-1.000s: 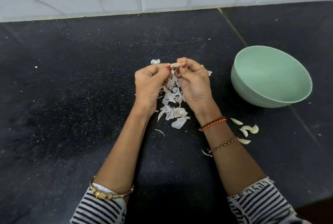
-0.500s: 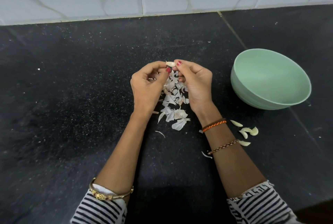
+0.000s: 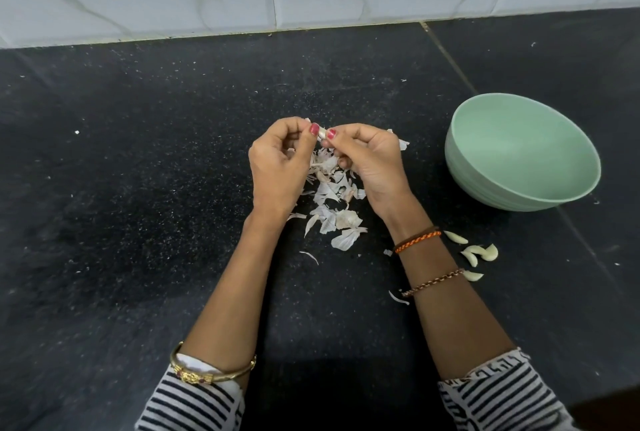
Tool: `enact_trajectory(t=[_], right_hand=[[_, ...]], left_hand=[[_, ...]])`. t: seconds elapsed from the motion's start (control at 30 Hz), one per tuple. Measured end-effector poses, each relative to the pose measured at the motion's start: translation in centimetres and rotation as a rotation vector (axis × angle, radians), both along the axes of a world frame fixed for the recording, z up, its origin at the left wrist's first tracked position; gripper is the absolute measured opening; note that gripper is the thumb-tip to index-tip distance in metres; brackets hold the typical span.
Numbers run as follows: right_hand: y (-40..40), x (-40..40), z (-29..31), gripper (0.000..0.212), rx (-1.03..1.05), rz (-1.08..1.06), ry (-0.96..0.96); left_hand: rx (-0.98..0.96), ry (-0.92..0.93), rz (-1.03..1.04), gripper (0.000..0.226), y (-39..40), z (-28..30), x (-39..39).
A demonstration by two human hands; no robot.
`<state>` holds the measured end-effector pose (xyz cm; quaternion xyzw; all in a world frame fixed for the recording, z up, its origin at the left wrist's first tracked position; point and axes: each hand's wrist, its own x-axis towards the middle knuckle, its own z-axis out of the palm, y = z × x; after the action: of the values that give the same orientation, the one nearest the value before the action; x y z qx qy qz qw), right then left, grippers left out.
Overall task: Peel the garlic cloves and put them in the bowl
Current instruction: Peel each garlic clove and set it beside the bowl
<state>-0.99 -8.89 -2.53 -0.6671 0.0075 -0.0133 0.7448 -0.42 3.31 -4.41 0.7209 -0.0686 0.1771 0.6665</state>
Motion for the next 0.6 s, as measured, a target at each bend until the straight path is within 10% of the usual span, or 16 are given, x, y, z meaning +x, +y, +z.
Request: enact_trajectory(t=[0.27,0.6], right_hand=[[-0.1,0.2,0.0,0.015,0.185,-0.159,0.046],[-0.3,0.0,0.0,0.009,0.021,-0.05,-0.066]], left_hand=[[0.254,-0.137,-0.14,0.012,-0.6,-0.2,-0.3],[0.046,-0.093,-0.053,0.008,-0.5,0.0,-0.1]])
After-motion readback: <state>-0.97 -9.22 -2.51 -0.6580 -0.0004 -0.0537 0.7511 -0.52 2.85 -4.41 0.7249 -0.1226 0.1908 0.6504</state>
